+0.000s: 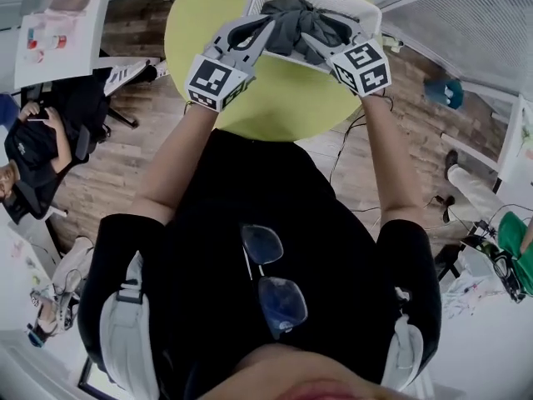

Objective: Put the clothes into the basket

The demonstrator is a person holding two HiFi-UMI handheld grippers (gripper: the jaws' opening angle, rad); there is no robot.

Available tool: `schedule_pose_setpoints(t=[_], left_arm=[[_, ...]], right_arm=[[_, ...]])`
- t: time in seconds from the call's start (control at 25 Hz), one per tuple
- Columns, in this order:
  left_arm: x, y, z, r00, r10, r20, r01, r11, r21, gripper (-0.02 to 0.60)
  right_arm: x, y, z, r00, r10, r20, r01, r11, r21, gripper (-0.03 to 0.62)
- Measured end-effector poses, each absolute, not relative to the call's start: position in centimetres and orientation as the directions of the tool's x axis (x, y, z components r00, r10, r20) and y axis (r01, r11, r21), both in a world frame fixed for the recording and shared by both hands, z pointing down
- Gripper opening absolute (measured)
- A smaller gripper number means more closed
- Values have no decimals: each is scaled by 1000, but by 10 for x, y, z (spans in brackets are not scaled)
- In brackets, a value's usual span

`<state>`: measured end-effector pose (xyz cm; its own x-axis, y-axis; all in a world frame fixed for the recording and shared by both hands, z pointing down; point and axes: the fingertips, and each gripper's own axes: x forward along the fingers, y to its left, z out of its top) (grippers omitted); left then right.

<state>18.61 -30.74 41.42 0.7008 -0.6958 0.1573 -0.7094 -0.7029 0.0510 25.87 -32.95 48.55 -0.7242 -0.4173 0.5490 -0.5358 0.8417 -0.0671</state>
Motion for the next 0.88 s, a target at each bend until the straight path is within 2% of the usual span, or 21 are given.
schedule_pose_setpoints(t=[0.08,0.24,0.32,0.44,0.68,0.88], left_arm=[[185,-284,398,720,-680,137,-691,-721,49,9],[176,-242,381,766,-629,131,-638,-769,45,11],[173,-220,379,796,-591,131,-600,-799,39,9],[169,-183,374,829,-546,123,-553,-833,25,9],[141,-121,368,877,-471,97,-476,-879,32,11],[140,-83,362,892,-443,86,-447,-894,36,9]], right_arm=[[258,-299,464,-739,-455,497,-561,824,-80,224],[244,-245,417,-749,-560,353,-623,776,-91,71],[238,-218,397,-727,-628,277,-666,744,-59,33],[226,-175,375,-691,-692,208,-711,703,-22,25],[191,-105,359,-638,-745,195,-760,650,-3,25],[191,-65,345,-608,-780,147,-790,613,-13,25]])
